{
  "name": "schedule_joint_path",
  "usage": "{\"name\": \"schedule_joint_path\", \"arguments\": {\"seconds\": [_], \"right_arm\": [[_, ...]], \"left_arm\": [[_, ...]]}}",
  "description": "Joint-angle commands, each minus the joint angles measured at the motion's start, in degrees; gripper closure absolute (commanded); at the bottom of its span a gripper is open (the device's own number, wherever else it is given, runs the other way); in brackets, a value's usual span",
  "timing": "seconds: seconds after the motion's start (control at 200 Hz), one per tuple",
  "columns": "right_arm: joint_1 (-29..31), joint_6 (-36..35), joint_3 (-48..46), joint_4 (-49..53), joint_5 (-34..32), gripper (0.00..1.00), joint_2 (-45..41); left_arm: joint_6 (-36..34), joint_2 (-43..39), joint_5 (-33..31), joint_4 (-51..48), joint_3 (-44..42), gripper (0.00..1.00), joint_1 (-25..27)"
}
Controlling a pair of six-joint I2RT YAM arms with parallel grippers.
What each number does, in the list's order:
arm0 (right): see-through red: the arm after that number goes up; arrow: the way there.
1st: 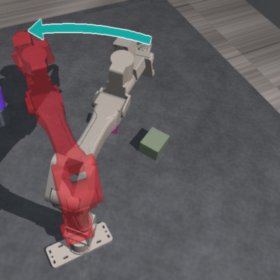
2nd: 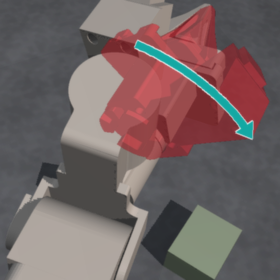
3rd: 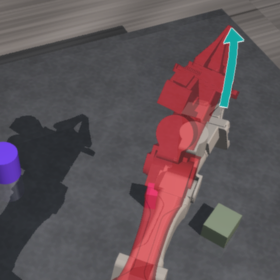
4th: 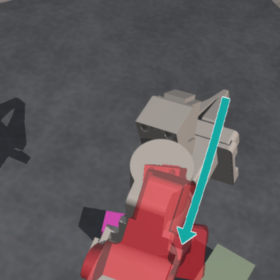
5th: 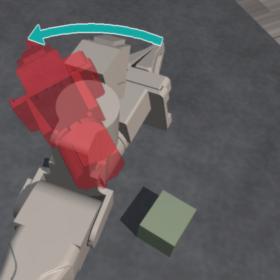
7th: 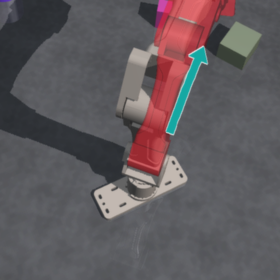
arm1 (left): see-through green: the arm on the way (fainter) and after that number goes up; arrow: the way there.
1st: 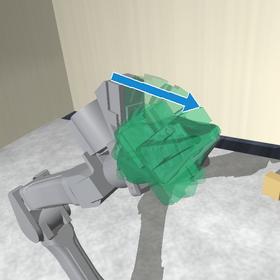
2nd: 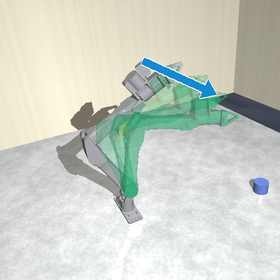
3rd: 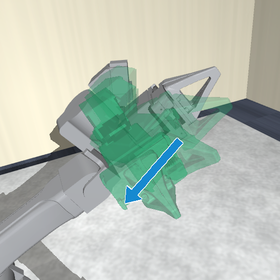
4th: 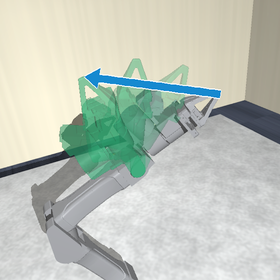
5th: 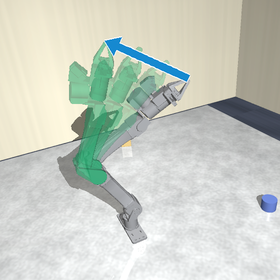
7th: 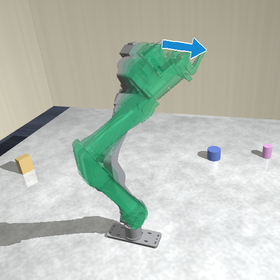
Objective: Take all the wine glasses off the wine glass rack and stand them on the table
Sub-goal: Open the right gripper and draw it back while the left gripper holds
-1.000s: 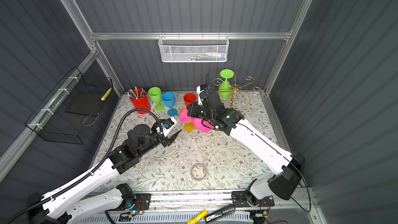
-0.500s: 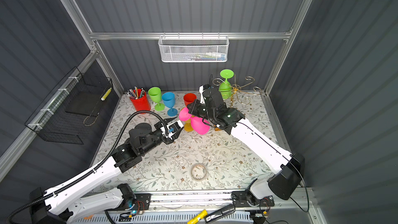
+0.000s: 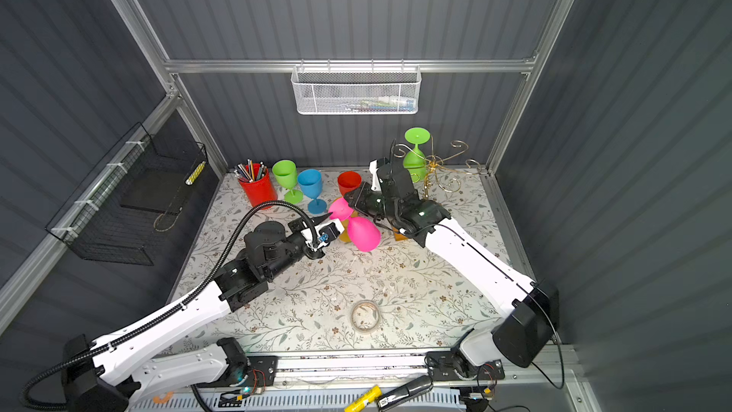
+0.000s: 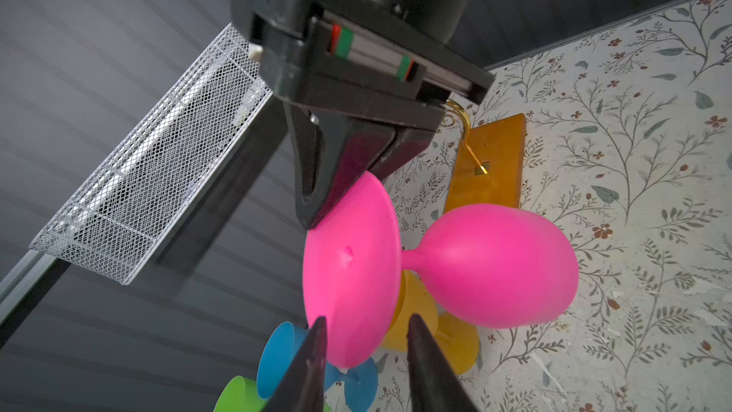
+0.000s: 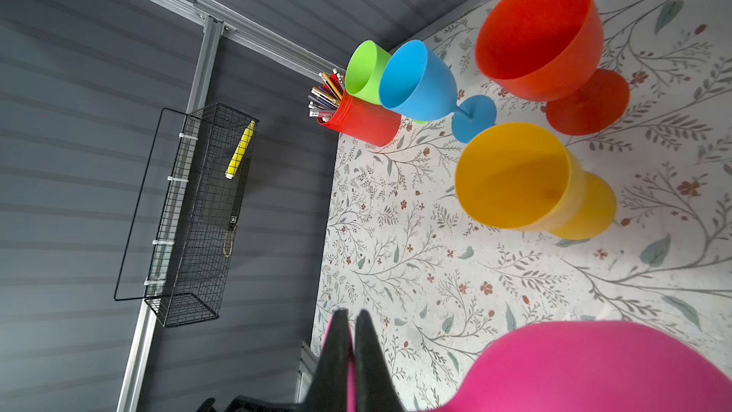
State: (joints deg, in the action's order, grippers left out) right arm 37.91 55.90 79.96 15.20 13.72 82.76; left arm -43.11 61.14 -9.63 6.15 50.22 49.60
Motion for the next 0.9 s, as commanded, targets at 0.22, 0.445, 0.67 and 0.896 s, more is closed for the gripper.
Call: {"name": "schedule_joint_path", "arguments": {"seconds": [0.22,0.445,0.67,0.896], "right_arm": [[-0.45,4.02,-1.17,-4.13,1.75,1.0,-0.14],[-0.41,5.13,-1.61,-5.06,1.93,0.98,0.32],[-0.39,5.96,-2.34,-6.93,1.61,0.85,0.08],[0.09,5.88,-3.3,-8.47,-0.71,0.66,-1.4]], "left_arm": [[-2.64,1.29,-4.61,5.69,1.85,0.78,0.85],[-0.82,2.05,-5.87,6.33,2.27,0.9,0.87],[1.55,2.4,-6.99,7.34,2.08,1.0,0.85],[3.44,2.26,-9.36,9.14,0.79,1.0,0.93]]}}
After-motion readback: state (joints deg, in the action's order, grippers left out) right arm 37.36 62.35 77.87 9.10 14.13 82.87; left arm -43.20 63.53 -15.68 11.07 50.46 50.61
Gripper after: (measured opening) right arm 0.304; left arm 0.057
